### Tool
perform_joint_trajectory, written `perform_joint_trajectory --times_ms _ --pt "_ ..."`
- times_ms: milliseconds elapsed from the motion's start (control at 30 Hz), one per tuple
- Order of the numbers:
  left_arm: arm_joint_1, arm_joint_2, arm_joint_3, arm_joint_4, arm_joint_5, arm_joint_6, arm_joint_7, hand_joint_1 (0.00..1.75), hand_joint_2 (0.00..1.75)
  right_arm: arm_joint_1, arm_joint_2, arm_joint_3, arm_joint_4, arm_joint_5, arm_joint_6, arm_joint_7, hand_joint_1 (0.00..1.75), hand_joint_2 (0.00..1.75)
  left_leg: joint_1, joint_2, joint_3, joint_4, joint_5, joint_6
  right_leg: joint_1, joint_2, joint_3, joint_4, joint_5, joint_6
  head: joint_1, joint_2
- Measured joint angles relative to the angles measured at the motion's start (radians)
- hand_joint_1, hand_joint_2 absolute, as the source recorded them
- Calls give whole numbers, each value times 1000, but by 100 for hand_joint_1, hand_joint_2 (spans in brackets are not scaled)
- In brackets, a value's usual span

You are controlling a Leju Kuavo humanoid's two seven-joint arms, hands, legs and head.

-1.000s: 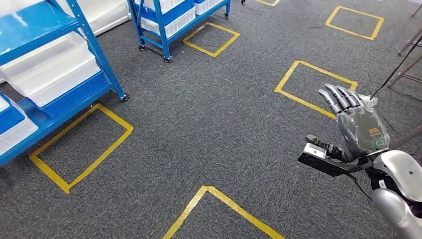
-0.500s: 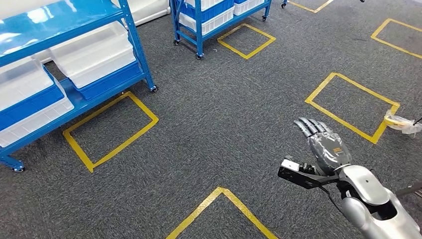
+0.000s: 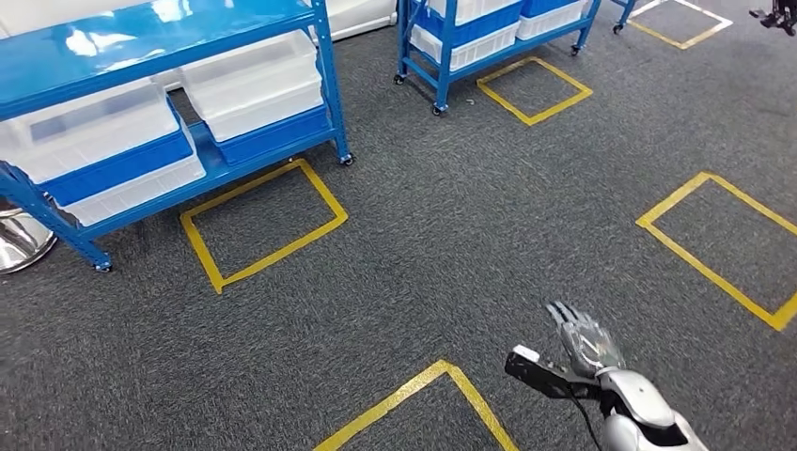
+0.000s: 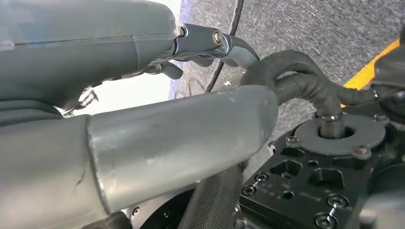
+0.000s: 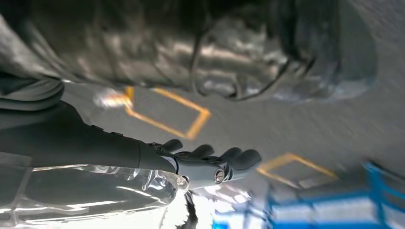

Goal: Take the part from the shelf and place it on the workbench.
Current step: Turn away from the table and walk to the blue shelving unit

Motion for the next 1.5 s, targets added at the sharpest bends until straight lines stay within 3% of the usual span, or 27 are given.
perform_joint_trajectory --times_ms 67,133,200,267,300,333,433,467,533,567,600,667,733,800,833,867,933,1000,1067,1133,1200,1267,1300,1333,1367,1433,1500 --pt "5 -1 0 -3 -3 0 0 0 0 40 13 -27 59 -30 -37 11 0 0 0 -23 1 -2 2 14 -1 -11 9 -2 -6 10 1 0" --pt "10 -7 2 -3 -14 0 0 0 0 87 27 -59 124 -63 -70 16 0 0 3 -42 5 -9 4 27 -6 28 3 26 -31 20 1 0" --pt "12 -14 5 -4 -28 0 0 0 0 149 36 -95 204 -107 -105 13 0 0 5 -63 8 -12 5 37 -9 89 -46 134 -93 25 1 0" --pt "14 -18 8 -4 -33 0 0 0 0 217 42 -130 292 -160 -130 7 0 0 2 -91 8 -11 3 42 -9 113 -115 263 -142 25 2 0" --pt "15 -20 8 -4 -33 0 0 0 0 248 46 -150 338 -190 -136 3 0 0 0 -106 8 -10 3 44 -8 116 -132 288 -139 23 2 0" --pt "17 -21 9 -4 -33 0 0 0 0 275 50 -170 379 -219 -138 -2 0 0 -3 -121 9 -9 2 45 -7 119 -132 273 -116 19 2 0" --pt "18 -23 8 -4 -32 0 0 0 0 327 58 -237 484 -306 -127 -13 0 0 -9 -153 11 -6 -1 43 0 157 -58 82 -11 -4 1 0" --pt "18 -23 8 -4 -31 0 0 0 0 339 61 -261 512 -331 -119 -15 0 0 -10 -161 11 -5 -1 40 2 168 -38 36 6 -9 1 0" --pt "17 -23 6 -4 -31 0 0 0 0 360 65 -306 559 -371 -101 -20 0 0 -10 -176 9 -6 -2 32 8 166 -26 13 10 -14 1 0" --pt "18 -23 4 -4 -31 0 0 0 0 369 70 -328 579 -390 -90 -24 0 44 -11 -181 9 -7 -2 27 5 156 -23 8 11 -17 1 0" --pt "18 -22 3 -4 -31 0 0 0 0 376 73 -347 595 -409 -79 -28 0 87 -12 -168 7 -2 -7 22 3 146 -20 2 14 -21 1 0" --pt "17 -20 1 -4 -30 0 0 0 0 390 82 -385 626 -442 -58 -40 0 175 -14 -111 -13 51 -48 13 -4 125 -14 -11 19 -32 -1 0" --pt "11 -17 0 -4 -24 0 0 0 0 407 89 -415 650 -461 -43 -48 0 175 -7 -60 -65 172 -122 2 -4 99 -12 -13 19 -37 -2 0" --pt "7 -15 -1 -4 -20 0 0 0 0 417 100 -439 669 -468 -33 -53 0 175 1 -48 -103 266 -158 -10 -4 73 -12 -11 16 -36 -2 0" --pt "6 -14 -2 -4 -21 0 0 0 0 419 106 -447 676 -468 -29 -57 0 175 4 -45 -95 262 -148 -14 -5 60 -12 -9 14 -35 -2 0" --pt "6 -13 -2 -4 -23 0 0 0 0 419 112 -455 681 -468 -27 -62 0 175 7 -38 -66 215 -121 -18 -5 49 -11 -6 11 -32 -2 0" --pt "5 -12 -2 -4 -26 0 0 0 0 419 123 -465 687 -466 -25 -72 0 175 6 -1 18 72 -66 -17 -5 28 -6 1 3 -22 -2 0" --pt "4 -9 -2 -4 -27 0 0 0 87 419 131 -471 691 -462 -25 -81 0 175 2 20 59 -4 -48 -6 -2 11 0 7 -4 -10 -1 0" --pt "4 -7 -3 -6 -27 0 0 0 175 415 137 -473 693 -456 -26 -89 0 175 0 1 56 -9 -47 8 -1 -7 7 6 -7 0 0 0" --pt "6 -6 -4 -7 -28 0 0 0 175 412 142 -473 694 -451 -27 -93 0 87 4 -19 57 -15 -39 22 -5 19 7 21 -23 12 0 0" --pt "5 -5 -4 -10 -31 0 0 0 175 413 146 -473 695 -446 -32 -93 0 0 8 -36 58 -20 -32 33 -11 80 -28 103 -80 19 1 0" --pt "2 -3 -6 -11 -32 0 0 0 175 415 148 -472 699 -437 -38 -88 0 0 7 -57 53 -19 -29 38 -11 111 -93 239 -144 21 2 0" --pt "2 -2 -7 -11 -31 0 0 0 175 416 149 -472 701 -433 -41 -84 0 0 7 -69 52 -18 -29 38 -11 115 -115 283 -153 21 2 0" --pt "1 -1 -9 -12 -31 0 0 0 175 418 150 -472 703 -430 -42 -81 0 0 6 -82 51 -16 -29 38 -11 116 -121 291 -142 21 2 0" --pt "1 -1 -10 -12 -31 0 0 0 175 418 150 -472 704 -428 -43 -80 0 0 6 -96 52 -14 -29 38 -11 119 -106 256 -110 19 2 0" --pt "-1 0 -12 -12 -31 0 0 0 175 419 150 -471 706 -426 -44 -80 0 0 5 -118 53 -10 -31 34 -14 145 -47 122 -39 13 2 0" --pt "-3 4 -15 -13 -31 0 0 0 175 417 151 -471 710 -429 -43 -74 0 0 3 -135 49 -3 -33 25 -13 168 -12 34 -10 8 2 0"
